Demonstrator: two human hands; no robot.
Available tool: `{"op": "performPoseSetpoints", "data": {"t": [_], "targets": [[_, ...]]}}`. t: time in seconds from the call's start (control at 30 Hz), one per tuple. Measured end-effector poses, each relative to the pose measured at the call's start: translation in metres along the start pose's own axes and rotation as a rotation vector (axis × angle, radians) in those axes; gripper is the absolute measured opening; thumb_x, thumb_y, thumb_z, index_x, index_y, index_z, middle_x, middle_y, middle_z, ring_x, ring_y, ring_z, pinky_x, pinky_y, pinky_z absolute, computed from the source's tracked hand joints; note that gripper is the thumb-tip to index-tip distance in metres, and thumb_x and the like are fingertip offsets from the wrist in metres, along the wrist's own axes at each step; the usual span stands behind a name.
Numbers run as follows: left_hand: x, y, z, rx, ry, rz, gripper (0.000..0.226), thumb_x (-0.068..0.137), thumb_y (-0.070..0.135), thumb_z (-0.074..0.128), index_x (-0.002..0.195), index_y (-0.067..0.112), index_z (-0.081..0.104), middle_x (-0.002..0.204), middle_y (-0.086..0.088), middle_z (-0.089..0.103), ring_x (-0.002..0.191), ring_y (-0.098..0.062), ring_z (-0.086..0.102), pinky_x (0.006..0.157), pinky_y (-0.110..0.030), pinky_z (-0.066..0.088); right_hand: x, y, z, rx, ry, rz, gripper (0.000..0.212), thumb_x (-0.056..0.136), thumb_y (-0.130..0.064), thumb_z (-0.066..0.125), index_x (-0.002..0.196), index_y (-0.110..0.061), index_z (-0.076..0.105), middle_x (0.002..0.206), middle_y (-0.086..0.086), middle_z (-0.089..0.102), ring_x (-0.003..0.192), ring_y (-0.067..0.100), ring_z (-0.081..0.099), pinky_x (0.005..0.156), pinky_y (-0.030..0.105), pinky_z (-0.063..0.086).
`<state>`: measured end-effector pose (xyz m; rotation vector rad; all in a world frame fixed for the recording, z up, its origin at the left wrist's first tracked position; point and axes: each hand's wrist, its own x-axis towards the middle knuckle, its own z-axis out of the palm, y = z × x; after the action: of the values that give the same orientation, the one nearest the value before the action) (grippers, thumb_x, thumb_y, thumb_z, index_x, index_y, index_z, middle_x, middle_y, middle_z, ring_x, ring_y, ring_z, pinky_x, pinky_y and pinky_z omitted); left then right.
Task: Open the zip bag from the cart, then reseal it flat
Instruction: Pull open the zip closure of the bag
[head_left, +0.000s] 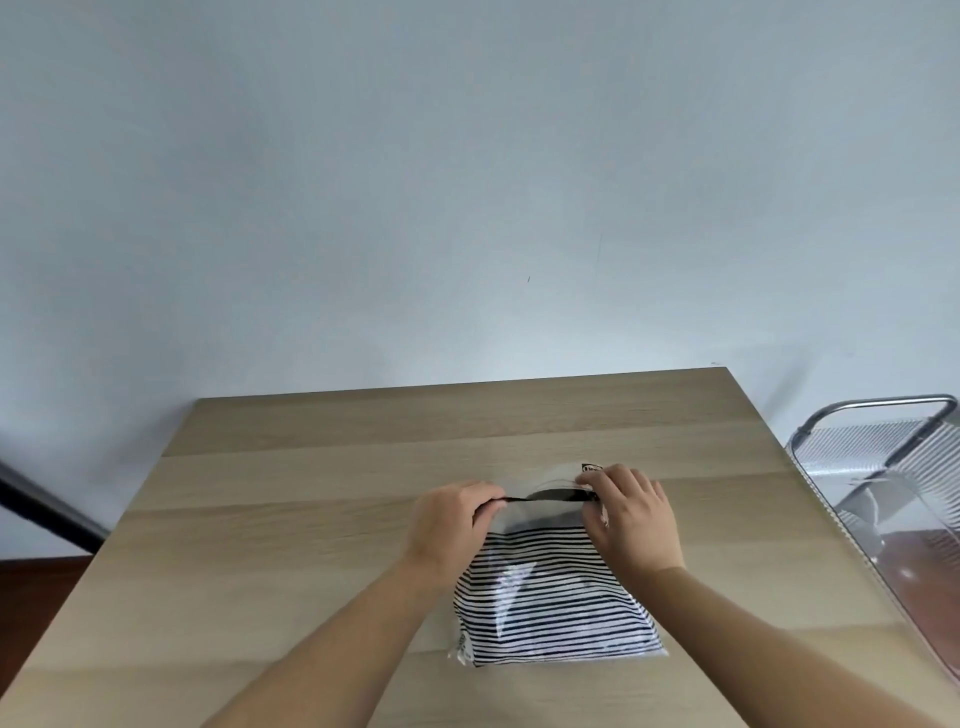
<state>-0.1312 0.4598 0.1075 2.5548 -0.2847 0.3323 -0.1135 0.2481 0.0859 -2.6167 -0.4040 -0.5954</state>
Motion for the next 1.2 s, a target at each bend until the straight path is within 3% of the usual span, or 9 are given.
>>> {"op": "performPoseSetpoints", "data": {"t": [0.1,0.2,0.33,0.53,0.63,0.77,0.97,1.1,1.2], "targets": [[0.001,-0.002,-0.001,-0.047,-0.030,-0.087,0.011,0.087,0.026,0.062,0.089,0.023,0.072,0.071,0.004,0.071,0.060,-0.013,0.059,0.055,-0.024,0.039,0.003,-0.003,0.002,0.152,0.016,0.039,0.014,0.075,0.000,0.072,0.086,-0.007,0.072,0.081,0.009,0.064,0.074,0.031,0.060,0.064,0.039,0.052],[0.002,-0.005,-0.001,-0.109,-0.114,-0.181,0.011,0.088,0.027,0.059,0.084,0.024,0.069,0.070,0.004,0.069,0.064,-0.015,0.059,0.058,-0.025,0.041,0.009,-0.010,0.002,0.363,-0.104,0.232,0.008,0.085,-0.007,0.064,0.086,-0.009,0.071,0.087,0.004,0.058,0.087,0.023,0.053,0.076,0.033,0.043],[0.007,-0.004,0.002,-0.265,-0.247,-0.322,0.018,0.091,0.021,0.052,0.076,0.023,0.061,0.079,-0.002,0.071,0.073,-0.020,0.063,0.068,-0.033,0.047,0.021,-0.016,-0.004,0.593,-0.341,0.437,0.024,0.092,-0.014,0.052,0.070,-0.020,0.060,0.088,-0.002,0.051,0.092,0.017,0.047,0.078,0.026,0.033],[0.019,0.010,0.007,-0.445,-0.228,-0.560,0.030,0.084,0.016,0.049,0.056,0.023,0.056,0.069,0.000,0.066,0.066,-0.015,0.053,0.067,-0.030,0.040,0.028,-0.017,-0.013,0.675,-0.430,0.496,0.032,0.094,-0.019,0.047,0.064,-0.020,0.055,0.084,-0.001,0.051,0.083,0.017,0.050,0.070,0.027,0.037],[0.019,0.023,0.011,-0.484,-0.262,-0.509,0.019,0.085,0.030,0.058,0.067,0.026,0.062,0.067,0.010,0.065,0.067,-0.010,0.057,0.064,-0.025,0.042,0.027,-0.017,-0.014,0.611,-0.411,0.479,0.032,0.094,-0.025,0.050,0.062,-0.022,0.054,0.080,-0.002,0.051,0.074,0.014,0.050,0.065,0.026,0.038],[0.019,0.038,0.017,-0.467,-0.177,-0.451,0.025,0.090,0.022,0.057,0.065,0.028,0.061,0.071,0.009,0.066,0.072,-0.012,0.061,0.068,-0.024,0.043,0.023,-0.017,-0.015,0.548,-0.370,0.422,0.027,0.092,-0.030,0.054,0.066,-0.023,0.057,0.080,-0.004,0.052,0.071,0.013,0.051,0.063,0.024,0.039],[0.025,0.046,0.005,-0.531,-0.200,-0.483,0.027,0.090,0.016,0.053,0.063,0.019,0.059,0.069,0.001,0.064,0.070,-0.012,0.057,0.070,-0.025,0.041,0.014,-0.002,-0.018,0.226,-0.420,0.040,0.017,0.088,-0.042,0.054,0.087,-0.025,0.050,0.090,-0.011,0.047,0.085,0.009,0.044,0.074,0.022,0.033],[0.026,0.052,-0.003,-0.584,-0.260,-0.449,0.029,0.089,0.016,0.050,0.061,0.019,0.057,0.068,0.001,0.062,0.069,-0.010,0.056,0.072,-0.023,0.041,0.014,-0.002,-0.018,0.243,-0.326,0.059,0.017,0.087,-0.037,0.056,0.081,-0.022,0.051,0.081,-0.008,0.050,0.077,0.012,0.046,0.069,0.025,0.033],[0.028,0.054,-0.011,-0.637,-0.310,-0.404,0.030,0.091,0.017,0.049,0.062,0.019,0.057,0.067,0.003,0.060,0.068,-0.007,0.055,0.073,-0.021,0.040,0.018,-0.003,-0.021,0.238,-0.286,0.074,0.005,0.081,-0.018,0.057,0.078,-0.019,0.053,0.075,-0.009,0.052,0.071,0.015,0.048,0.068,0.030,0.035]]}}
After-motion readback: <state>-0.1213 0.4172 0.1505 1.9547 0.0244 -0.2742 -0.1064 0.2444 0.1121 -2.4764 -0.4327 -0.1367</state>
